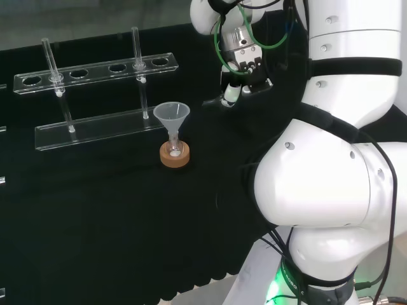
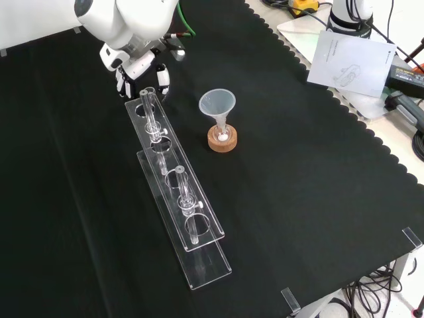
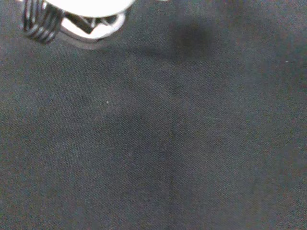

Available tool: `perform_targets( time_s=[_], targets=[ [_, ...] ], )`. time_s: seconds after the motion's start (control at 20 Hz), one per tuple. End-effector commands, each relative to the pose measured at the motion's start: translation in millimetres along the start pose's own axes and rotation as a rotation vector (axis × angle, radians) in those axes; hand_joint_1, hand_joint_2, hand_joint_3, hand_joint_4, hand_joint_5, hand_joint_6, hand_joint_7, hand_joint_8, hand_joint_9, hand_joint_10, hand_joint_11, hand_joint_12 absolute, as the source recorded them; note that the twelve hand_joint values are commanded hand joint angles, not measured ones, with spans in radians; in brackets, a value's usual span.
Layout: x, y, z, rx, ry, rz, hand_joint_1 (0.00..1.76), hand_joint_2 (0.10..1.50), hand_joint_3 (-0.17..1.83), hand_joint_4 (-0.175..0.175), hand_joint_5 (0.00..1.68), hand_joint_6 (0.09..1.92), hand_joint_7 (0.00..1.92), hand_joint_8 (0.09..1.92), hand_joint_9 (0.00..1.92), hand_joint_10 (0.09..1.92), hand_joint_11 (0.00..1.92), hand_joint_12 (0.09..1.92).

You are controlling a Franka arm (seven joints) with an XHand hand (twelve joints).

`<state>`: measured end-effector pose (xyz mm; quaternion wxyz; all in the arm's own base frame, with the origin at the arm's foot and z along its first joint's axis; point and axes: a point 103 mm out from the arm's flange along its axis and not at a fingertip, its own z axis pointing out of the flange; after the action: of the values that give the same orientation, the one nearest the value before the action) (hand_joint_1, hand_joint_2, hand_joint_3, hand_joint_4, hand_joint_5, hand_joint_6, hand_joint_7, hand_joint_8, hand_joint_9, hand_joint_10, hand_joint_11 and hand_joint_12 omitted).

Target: Put the weighing funnel back on the table.

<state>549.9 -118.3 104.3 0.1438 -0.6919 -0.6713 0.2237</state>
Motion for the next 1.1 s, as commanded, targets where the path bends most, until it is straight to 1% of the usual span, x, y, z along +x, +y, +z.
perform_targets(
  time_s=[0.05, 0.45, 1.1],
  targets=[
    [5.6, 7.6, 4.7, 0.007, -0.006, -0.007, 1.1, 0.67, 0.7, 0.175, 1.19, 0.84, 0.49, 0.66, 0.77, 0.44, 0.64, 1.14],
    [7.5, 12.7, 6.7, 0.015, -0.021, -0.006, 1.1, 0.67, 0.7, 0.175, 1.19, 0.84, 0.49, 0.66, 0.76, 0.44, 0.64, 1.14],
    [12.4, 19.2, 11.3, 0.021, -0.026, -0.008, 1.1, 0.67, 0.69, 0.175, 1.19, 0.84, 0.49, 0.67, 0.77, 0.45, 0.65, 1.14]
  ],
)
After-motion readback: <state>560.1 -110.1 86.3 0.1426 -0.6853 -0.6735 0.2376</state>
